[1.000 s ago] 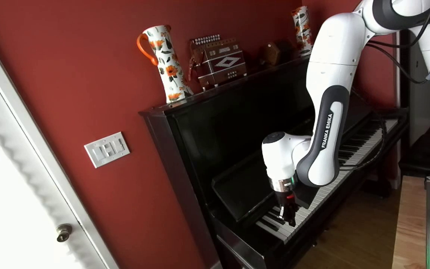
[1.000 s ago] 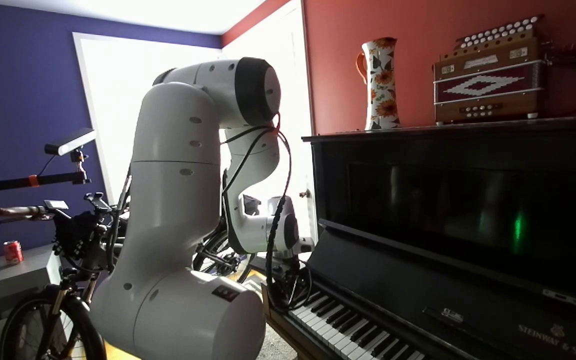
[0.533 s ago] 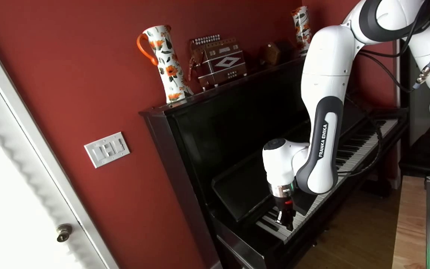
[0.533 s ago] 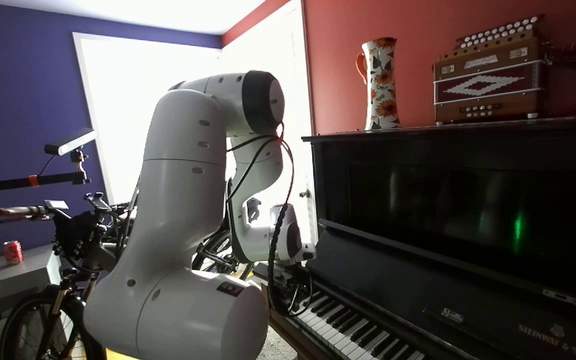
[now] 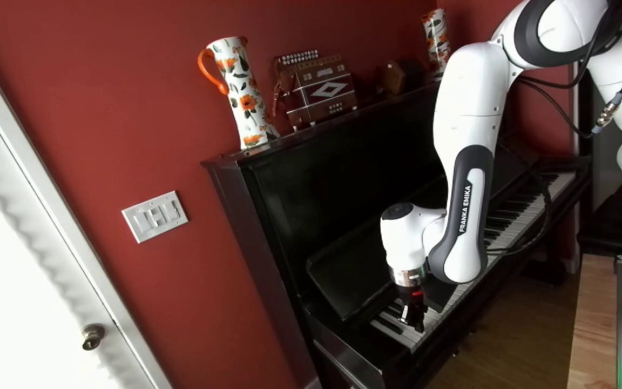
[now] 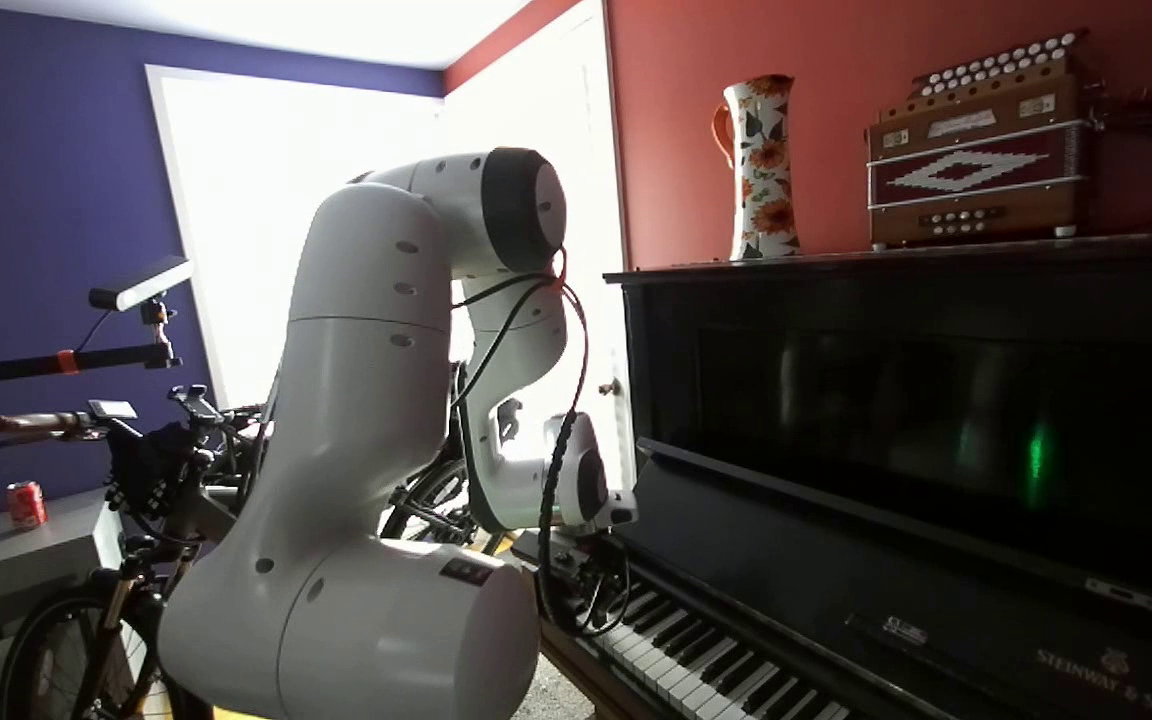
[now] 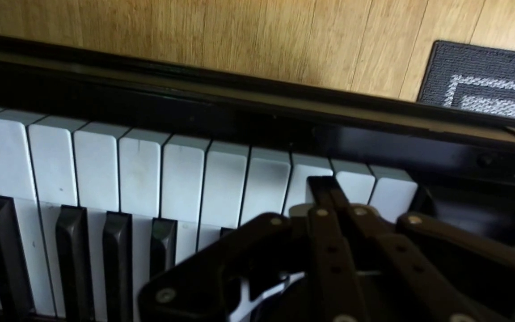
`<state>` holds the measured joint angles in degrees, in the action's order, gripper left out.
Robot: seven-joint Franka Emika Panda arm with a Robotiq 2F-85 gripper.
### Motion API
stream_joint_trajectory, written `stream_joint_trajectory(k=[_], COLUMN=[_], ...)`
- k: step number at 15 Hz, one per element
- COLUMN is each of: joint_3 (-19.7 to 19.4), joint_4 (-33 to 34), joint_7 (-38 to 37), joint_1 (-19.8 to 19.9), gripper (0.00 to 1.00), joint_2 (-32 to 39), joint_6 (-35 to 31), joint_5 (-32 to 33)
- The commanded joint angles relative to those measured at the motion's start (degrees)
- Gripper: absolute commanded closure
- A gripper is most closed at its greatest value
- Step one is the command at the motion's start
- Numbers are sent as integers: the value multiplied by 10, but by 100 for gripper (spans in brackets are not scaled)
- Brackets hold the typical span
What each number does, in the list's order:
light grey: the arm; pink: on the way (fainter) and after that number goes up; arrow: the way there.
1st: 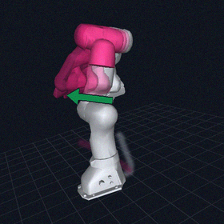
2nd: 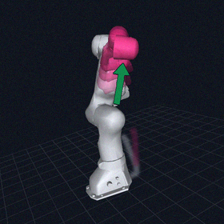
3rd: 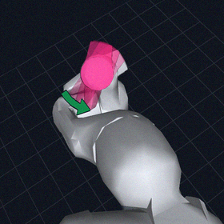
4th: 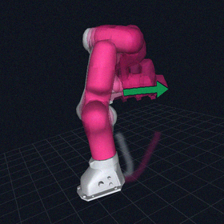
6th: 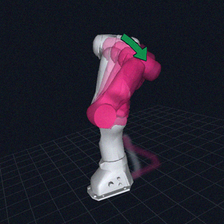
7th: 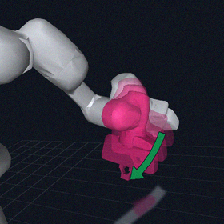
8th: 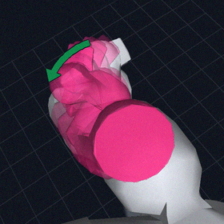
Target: Press the third last white key on the left of the piano
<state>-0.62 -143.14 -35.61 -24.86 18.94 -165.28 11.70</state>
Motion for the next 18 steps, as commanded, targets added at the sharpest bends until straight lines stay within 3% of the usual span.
stream_joint_trajectory(k=[1, 18], joint_3=[-8, -29], joint_4=[5, 11], joint_7=[-6, -9], joint_1=[-12, -32], gripper=[100, 100], joint_2=[17, 36], joint_6=[-18, -19], joint_5=[-6, -3])
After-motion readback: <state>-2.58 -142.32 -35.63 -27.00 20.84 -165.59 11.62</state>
